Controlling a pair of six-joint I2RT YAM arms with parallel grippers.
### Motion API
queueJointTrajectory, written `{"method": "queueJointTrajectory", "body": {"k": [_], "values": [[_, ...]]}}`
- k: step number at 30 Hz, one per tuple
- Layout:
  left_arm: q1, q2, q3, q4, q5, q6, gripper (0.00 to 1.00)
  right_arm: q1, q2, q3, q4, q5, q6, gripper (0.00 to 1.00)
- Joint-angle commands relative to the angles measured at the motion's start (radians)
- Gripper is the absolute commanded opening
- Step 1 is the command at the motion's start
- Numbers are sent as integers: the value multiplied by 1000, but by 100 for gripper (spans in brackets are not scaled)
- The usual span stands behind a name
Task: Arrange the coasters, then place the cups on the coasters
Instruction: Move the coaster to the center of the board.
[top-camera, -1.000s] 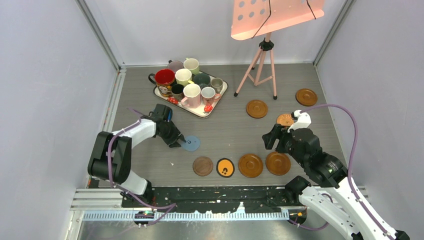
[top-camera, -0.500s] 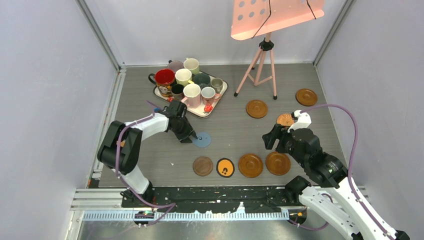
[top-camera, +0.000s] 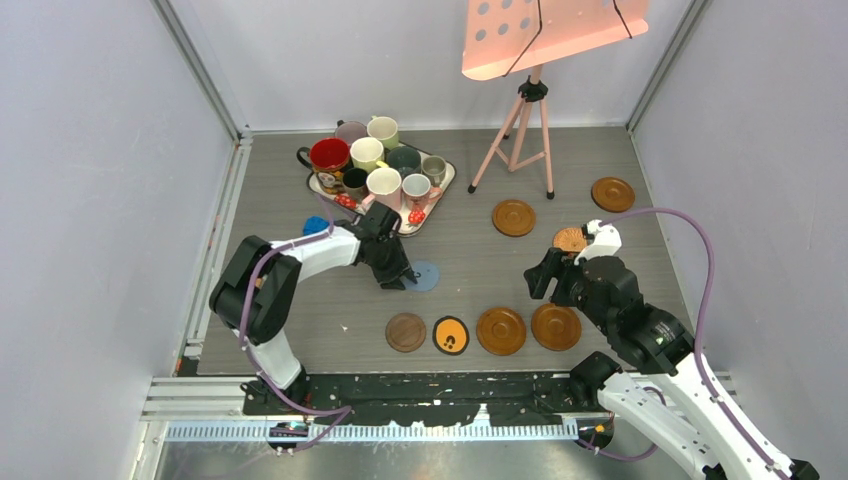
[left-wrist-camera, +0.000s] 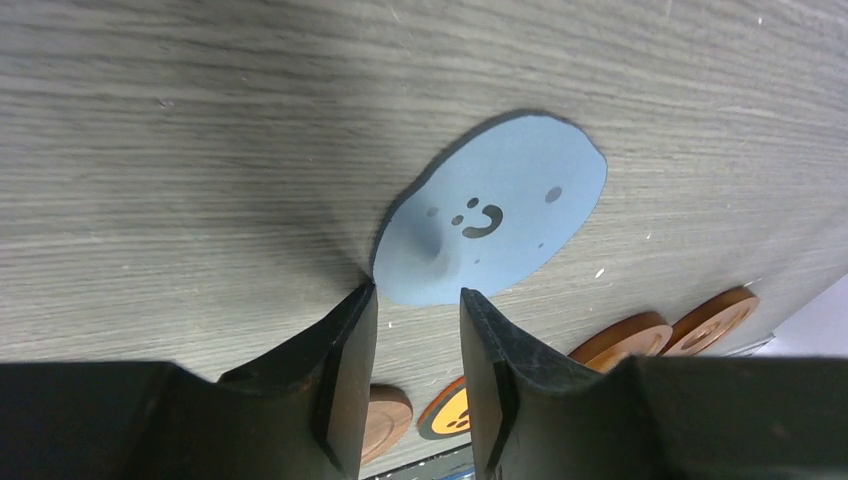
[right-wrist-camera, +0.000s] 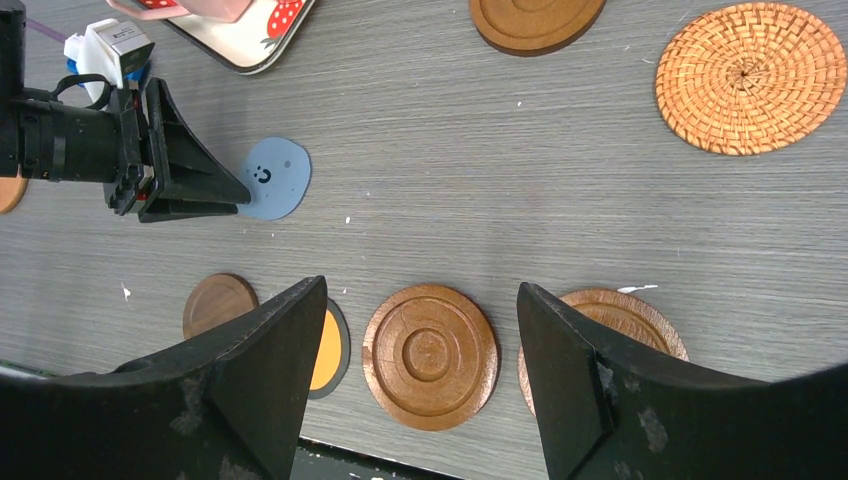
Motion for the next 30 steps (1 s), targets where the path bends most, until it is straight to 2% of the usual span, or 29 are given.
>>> {"method": "queueJointTrajectory", "body": {"k": [1, 8, 21, 30], "values": [[-7, -45, 19, -15, -27, 21, 40, 2, 14, -4, 37, 1, 11, 77], [-4, -35, 108, -101, -167, 139, 47, 2, 26, 5, 38, -14, 16, 77], [1, 104, 233, -83, -138, 212, 48, 2, 33, 25, 14, 8, 19, 77], [-4, 124, 231, -34, -80, 252, 50, 1, 59, 37, 30, 3, 14, 77]]}}
